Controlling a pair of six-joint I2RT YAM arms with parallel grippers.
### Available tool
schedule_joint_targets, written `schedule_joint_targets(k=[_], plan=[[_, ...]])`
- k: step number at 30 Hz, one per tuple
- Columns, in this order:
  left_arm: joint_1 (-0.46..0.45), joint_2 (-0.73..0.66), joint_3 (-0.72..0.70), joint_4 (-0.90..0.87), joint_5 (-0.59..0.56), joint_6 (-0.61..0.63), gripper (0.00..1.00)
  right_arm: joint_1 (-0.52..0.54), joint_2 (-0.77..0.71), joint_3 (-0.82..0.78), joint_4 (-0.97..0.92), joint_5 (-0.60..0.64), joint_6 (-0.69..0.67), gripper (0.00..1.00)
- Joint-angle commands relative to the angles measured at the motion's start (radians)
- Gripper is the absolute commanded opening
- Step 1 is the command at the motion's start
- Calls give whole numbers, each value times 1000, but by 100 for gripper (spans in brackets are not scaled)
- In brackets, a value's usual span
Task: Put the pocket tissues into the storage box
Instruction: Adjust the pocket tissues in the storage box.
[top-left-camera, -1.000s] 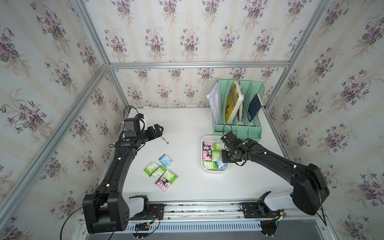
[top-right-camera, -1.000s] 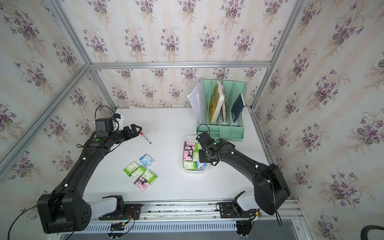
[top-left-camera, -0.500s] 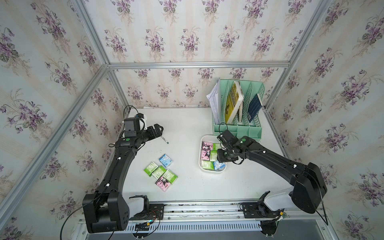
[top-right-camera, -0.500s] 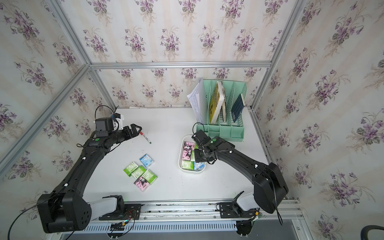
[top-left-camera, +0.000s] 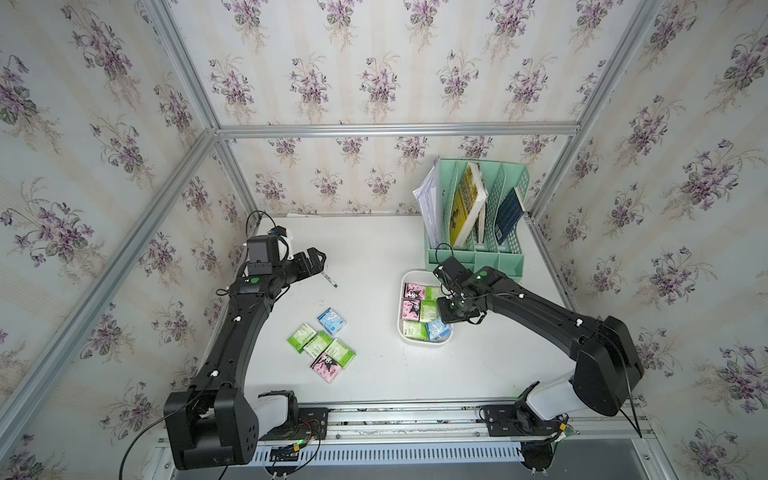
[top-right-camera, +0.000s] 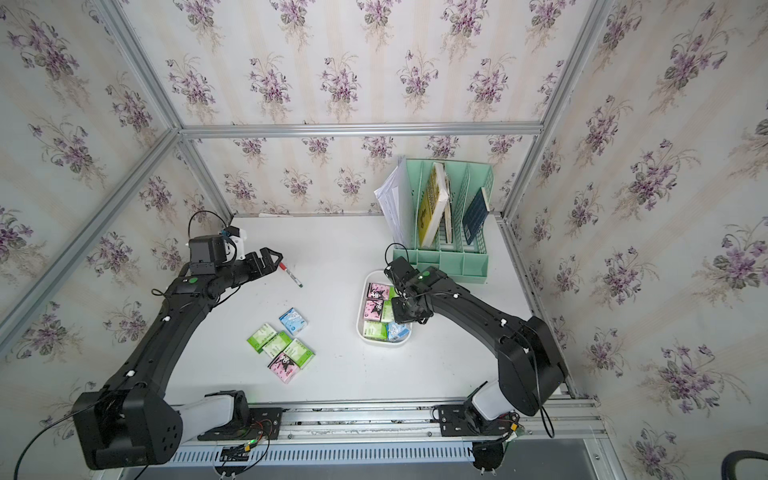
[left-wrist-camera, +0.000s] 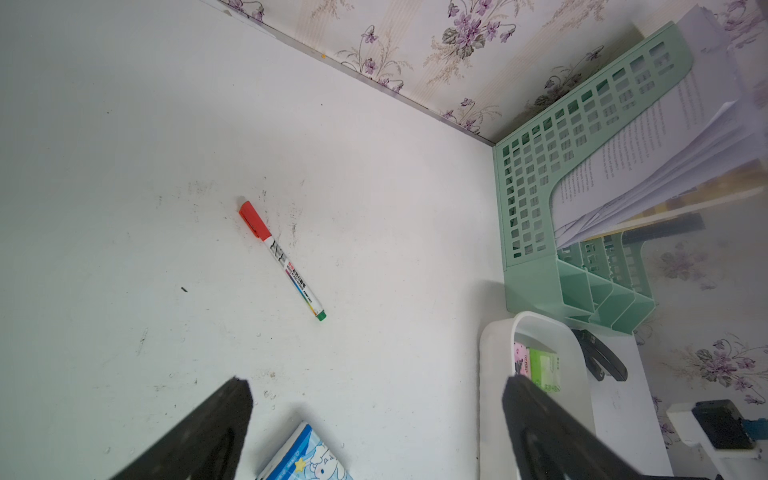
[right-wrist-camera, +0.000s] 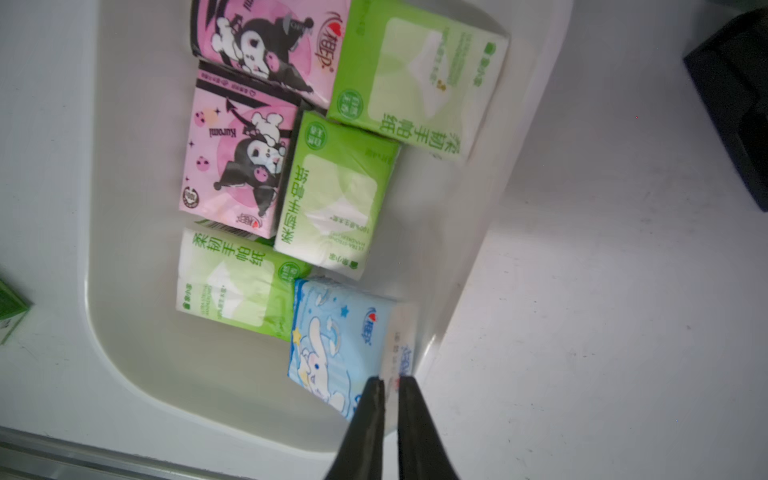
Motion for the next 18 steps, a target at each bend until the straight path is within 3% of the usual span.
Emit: schedule_joint_targets(k=[1,6,14,18], plan=[[1,-4,5,-5,-5,15,99,2,7,-23,25,-45,22,9],[1,3,10,-4,-6,18,99,17,3,-88,59,-78,47,3],[0,11,9,3,-5,9,99,29,9,-133,71,-79,46,0],[0,17,13,4,-2,8,99,28,14,-95,46,-46,23,13]])
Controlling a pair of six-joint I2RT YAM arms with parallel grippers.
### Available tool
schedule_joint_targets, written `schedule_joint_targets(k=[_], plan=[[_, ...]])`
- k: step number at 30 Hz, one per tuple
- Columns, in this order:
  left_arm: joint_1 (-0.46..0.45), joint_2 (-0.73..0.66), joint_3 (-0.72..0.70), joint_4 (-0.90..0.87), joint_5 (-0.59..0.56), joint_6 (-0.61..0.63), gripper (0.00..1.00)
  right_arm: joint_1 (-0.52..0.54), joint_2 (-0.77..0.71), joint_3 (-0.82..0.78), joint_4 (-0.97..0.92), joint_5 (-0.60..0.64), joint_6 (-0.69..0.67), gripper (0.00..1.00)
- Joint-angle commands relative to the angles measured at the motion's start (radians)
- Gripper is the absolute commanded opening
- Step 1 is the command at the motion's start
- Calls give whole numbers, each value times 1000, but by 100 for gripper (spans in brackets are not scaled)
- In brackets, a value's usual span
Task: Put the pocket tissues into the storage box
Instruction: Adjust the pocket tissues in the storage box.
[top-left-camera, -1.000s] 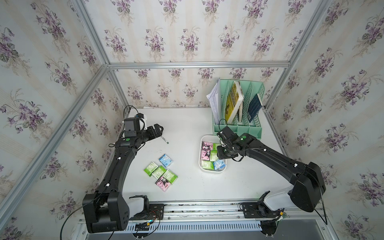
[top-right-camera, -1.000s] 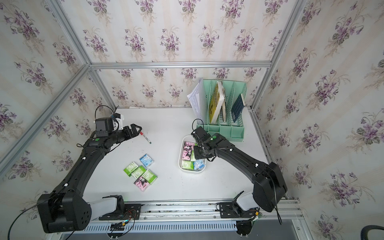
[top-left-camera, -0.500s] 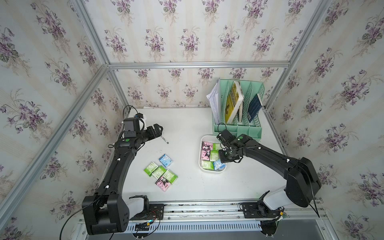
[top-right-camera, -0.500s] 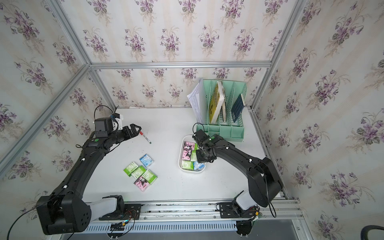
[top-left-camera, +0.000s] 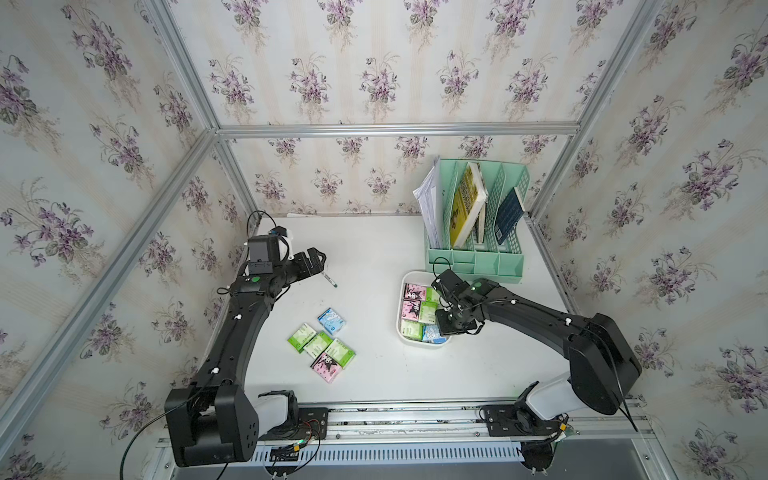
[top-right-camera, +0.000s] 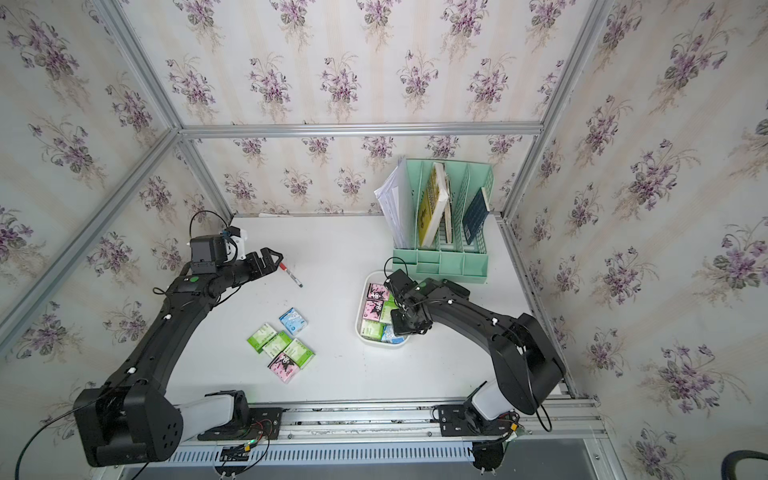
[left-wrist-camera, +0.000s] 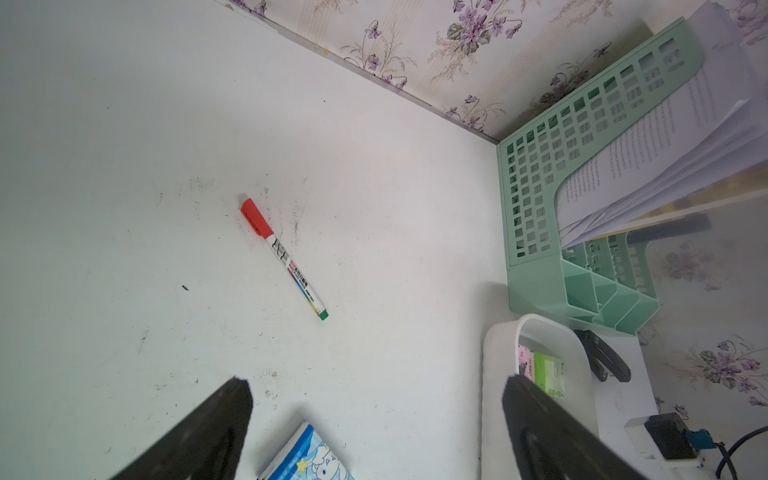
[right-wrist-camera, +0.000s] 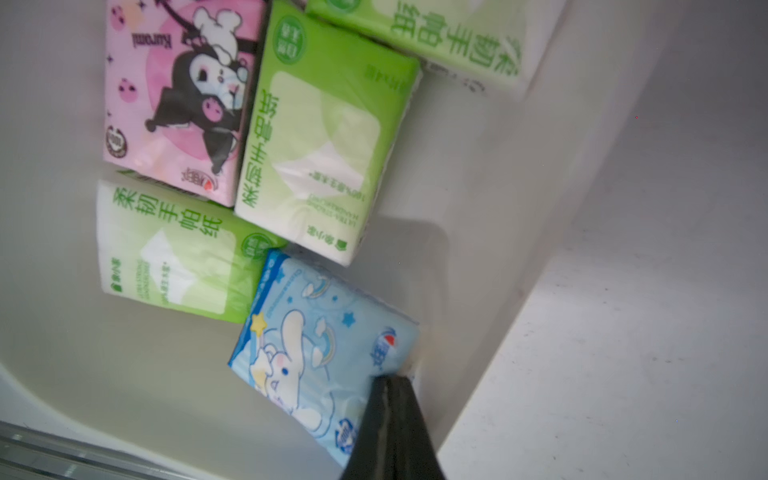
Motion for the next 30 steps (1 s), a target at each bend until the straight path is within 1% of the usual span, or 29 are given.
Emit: schedule_joint_targets(k=[1,3,5,7,9,10,12,14,16,22,30], plan=[[1,3,10,4,1,6,99,2,3,43,-50,38,-28,16],[1,5,12,5,2,6,99,-3,2,107,-82,77,-54,23],[0,3,17,-1,0,8,99,-14,9,169,-104,83,-84,29],[0,1,18,-3,-1,10,99,-18,23,222,-115,78,-111,31],[1,-1,17,-3,-3,9,99,-18,51,270,-127,65,-125,31],[0,-2,17,-5,-2,10,99,-19,61,278,-126,54,-127,29],[1,-7,14,-8,-6,12,99,-13,67,263,-105,21,-123,19],[0,-14,9,-13,-13,15,99,-8,59,231,-88,-5,-111,11],[1,-19,5,-16,-20,19,99,0,48,201,-81,-25,-99,6],[0,-7,12,-10,-11,13,99,30,5,121,-79,-53,-66,1],[1,-6,14,-12,-11,12,99,34,7,22,-23,-61,-35,0]])
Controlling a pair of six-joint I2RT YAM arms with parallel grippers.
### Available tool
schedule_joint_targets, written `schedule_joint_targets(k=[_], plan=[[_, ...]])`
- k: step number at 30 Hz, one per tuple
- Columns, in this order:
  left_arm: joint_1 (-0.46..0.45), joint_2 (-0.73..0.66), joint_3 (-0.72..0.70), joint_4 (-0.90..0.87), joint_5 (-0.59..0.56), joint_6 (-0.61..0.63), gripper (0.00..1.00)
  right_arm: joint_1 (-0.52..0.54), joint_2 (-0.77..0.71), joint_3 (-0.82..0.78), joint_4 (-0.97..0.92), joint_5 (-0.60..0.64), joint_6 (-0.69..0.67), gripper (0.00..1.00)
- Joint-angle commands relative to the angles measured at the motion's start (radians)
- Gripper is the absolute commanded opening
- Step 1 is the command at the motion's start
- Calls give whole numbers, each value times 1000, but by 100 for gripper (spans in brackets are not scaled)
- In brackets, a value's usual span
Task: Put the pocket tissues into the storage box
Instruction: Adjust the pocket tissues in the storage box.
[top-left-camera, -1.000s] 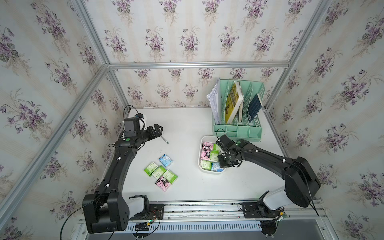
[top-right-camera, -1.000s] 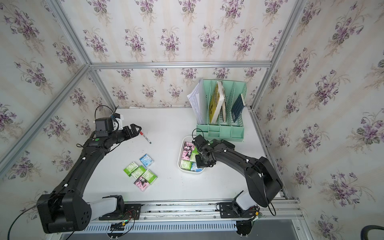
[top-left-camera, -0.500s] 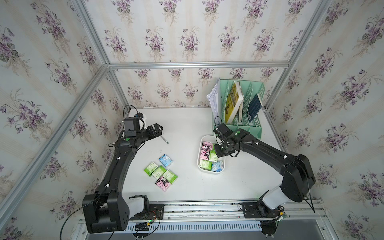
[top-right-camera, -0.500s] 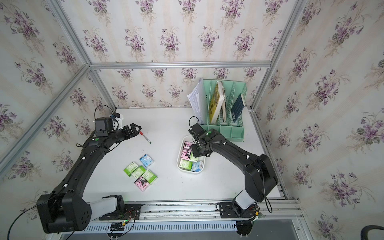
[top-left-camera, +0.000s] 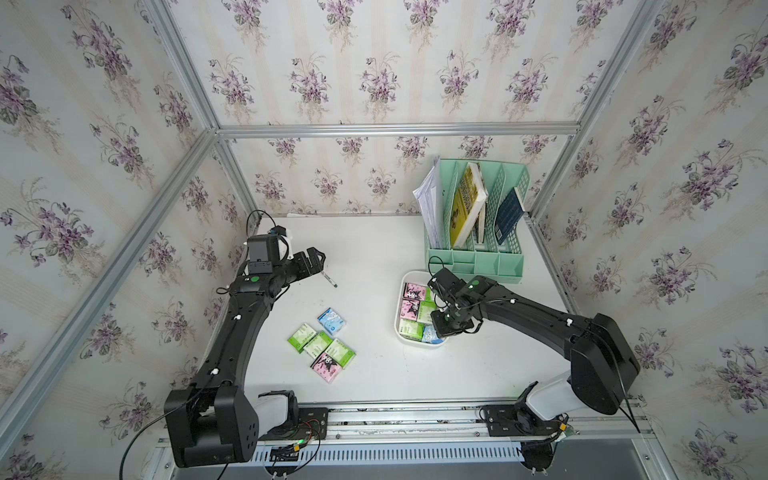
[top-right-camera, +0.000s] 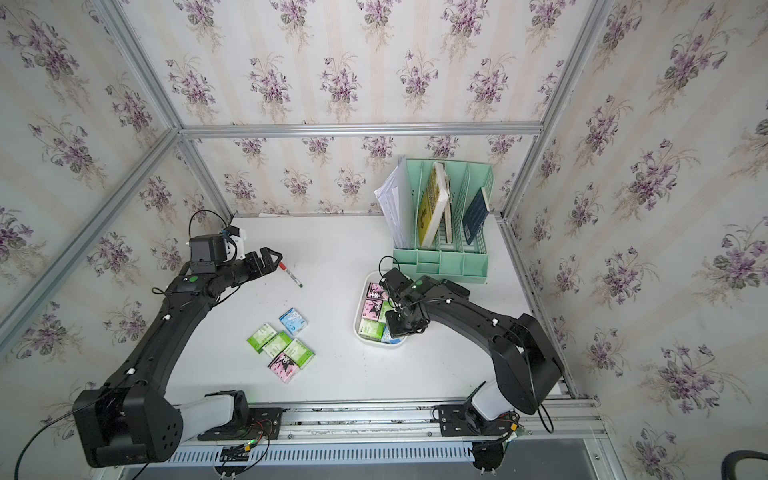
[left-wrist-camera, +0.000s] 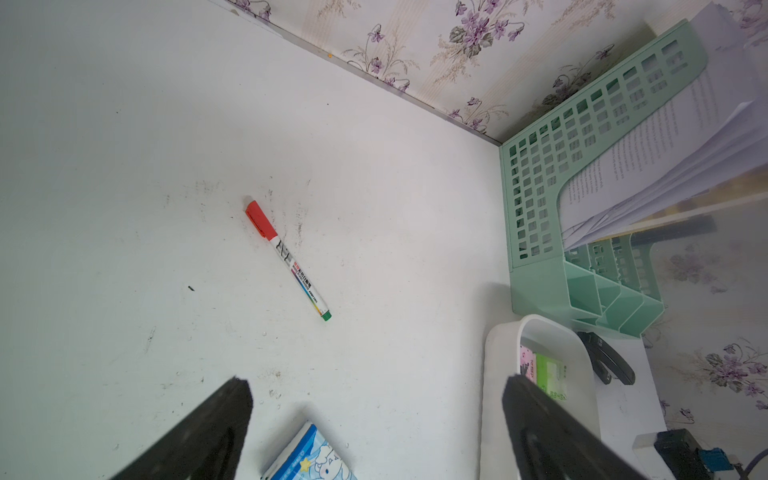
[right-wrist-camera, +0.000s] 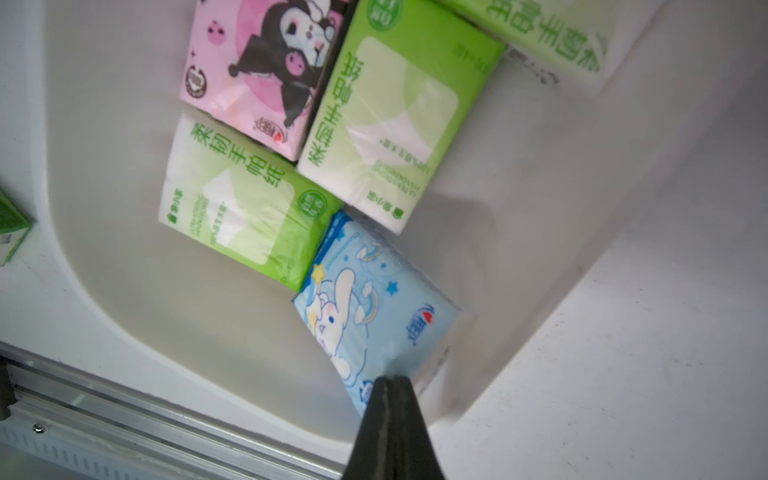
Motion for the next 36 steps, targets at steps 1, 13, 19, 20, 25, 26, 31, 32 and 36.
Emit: schedule_joint_targets(k=[1,13,19,20,25,26,31,32,36], plan=[[-1,-4,7,-4,-2,11,99,4,8,-23,25,-8,26,0],[1,-8,4,-9,-10,13,99,14,103,-50,91,-28,18,0],[0,-9,1,-7,-9,14,99,15,137,-48,99,-33,17,0],[0,-9,-1,-7,-10,13,99,15,143,-48,101,-35,17,0],[1,-11,-4,-7,-11,15,99,15,155,-24,104,-30,13,0],[1,-12,-6,-8,-11,16,99,14,155,-10,97,-28,6,0],[1,-13,-4,-9,-15,16,99,15,108,153,23,40,-36,13],[0,-12,-4,-7,-13,15,99,14,98,196,6,59,-46,17],[0,-14,-4,-3,-10,8,99,13,99,339,-38,99,-79,32]])
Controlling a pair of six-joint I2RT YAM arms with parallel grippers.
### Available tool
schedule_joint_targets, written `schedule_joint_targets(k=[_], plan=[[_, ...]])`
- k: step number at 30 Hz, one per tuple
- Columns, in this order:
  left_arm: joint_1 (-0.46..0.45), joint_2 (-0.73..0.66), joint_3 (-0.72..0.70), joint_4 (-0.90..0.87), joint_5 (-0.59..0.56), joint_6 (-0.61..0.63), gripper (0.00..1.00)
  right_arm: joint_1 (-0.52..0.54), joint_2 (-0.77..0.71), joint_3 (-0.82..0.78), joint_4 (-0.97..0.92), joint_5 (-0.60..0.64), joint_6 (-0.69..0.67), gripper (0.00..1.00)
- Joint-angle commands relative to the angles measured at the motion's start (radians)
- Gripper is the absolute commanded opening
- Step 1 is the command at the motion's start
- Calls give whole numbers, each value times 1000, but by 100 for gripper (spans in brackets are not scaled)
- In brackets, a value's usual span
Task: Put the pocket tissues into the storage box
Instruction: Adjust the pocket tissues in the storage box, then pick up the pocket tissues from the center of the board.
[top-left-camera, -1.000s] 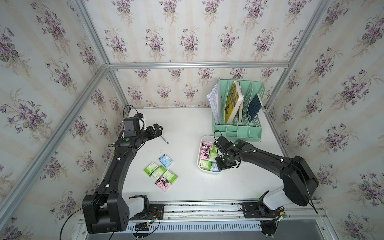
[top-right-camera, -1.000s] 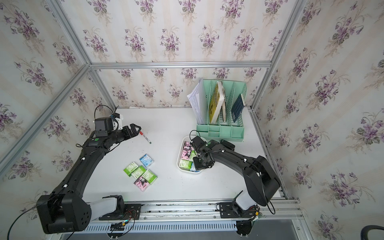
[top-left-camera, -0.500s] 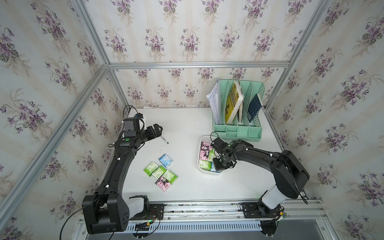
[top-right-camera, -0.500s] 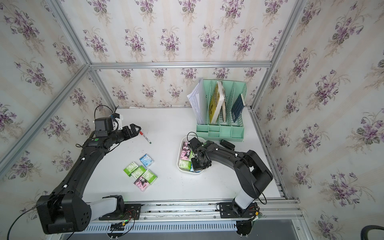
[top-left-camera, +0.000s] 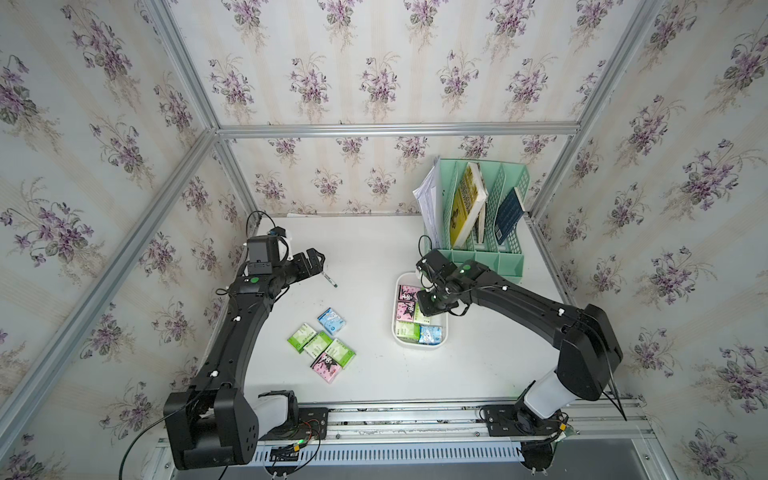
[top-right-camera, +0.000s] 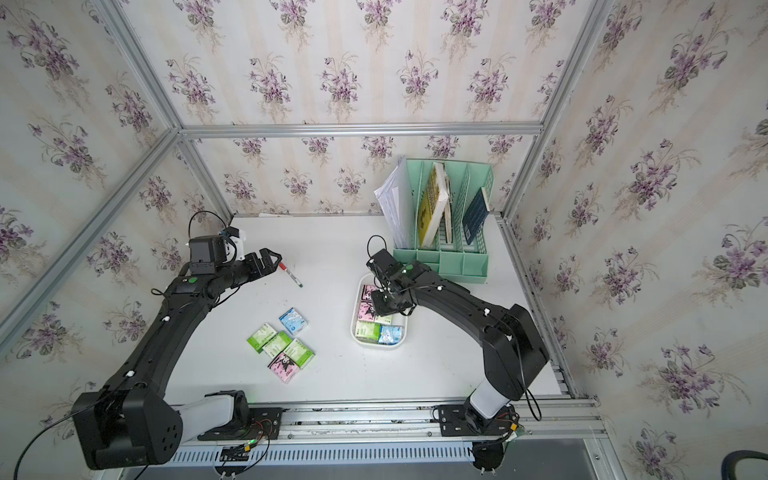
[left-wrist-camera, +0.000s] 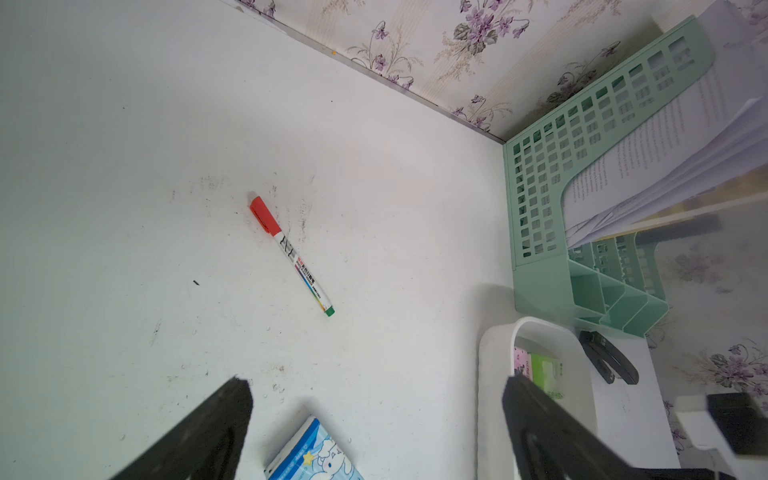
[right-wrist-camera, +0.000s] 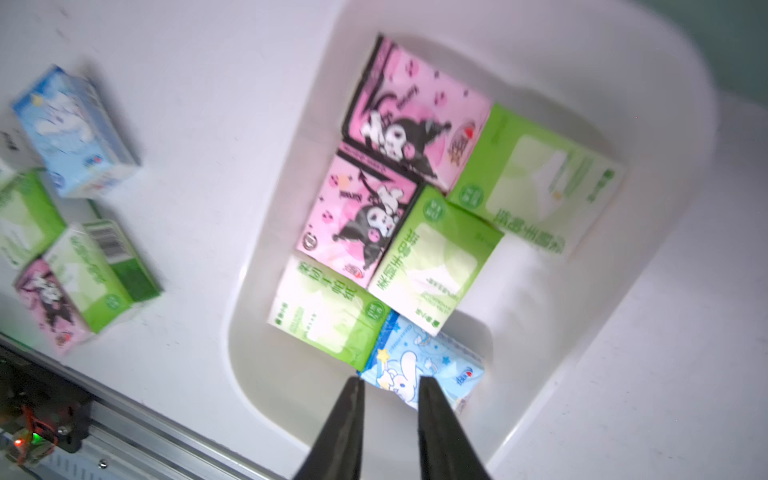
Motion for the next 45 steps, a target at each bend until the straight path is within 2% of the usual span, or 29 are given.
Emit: schedule_joint_targets(k=[1,4,8,11,19,25,29,31,39,45], plan=[[0,-6,1,9,-2,6,99,1,9,81,-52,45,-54,34],[0,-13,-1,9,-8,2,99,1,28,100,16,0,-77,44],[7,-26,-1,7,-18,-15,99,5,79,101,188,-146,-77,53],[13,-35,-1,3,-27,-25,99,17,141,126,313,-226,-81,57],[79,-54,-32,-5,-6,-89,99,71,374,270,399,-314,-157,61],[94,-73,-62,-1,4,-119,99,105,499,375,401,-405,-198,63],[94,-82,-81,62,67,-172,99,129,603,480,363,-484,-223,64],[94,-85,-84,65,63,-175,99,138,652,535,340,-515,-230,64],[94,-102,-52,12,40,-136,99,177,780,663,307,-533,-215,64],[94,-114,-63,1,35,-126,99,193,817,684,285,-530,-213,64]])
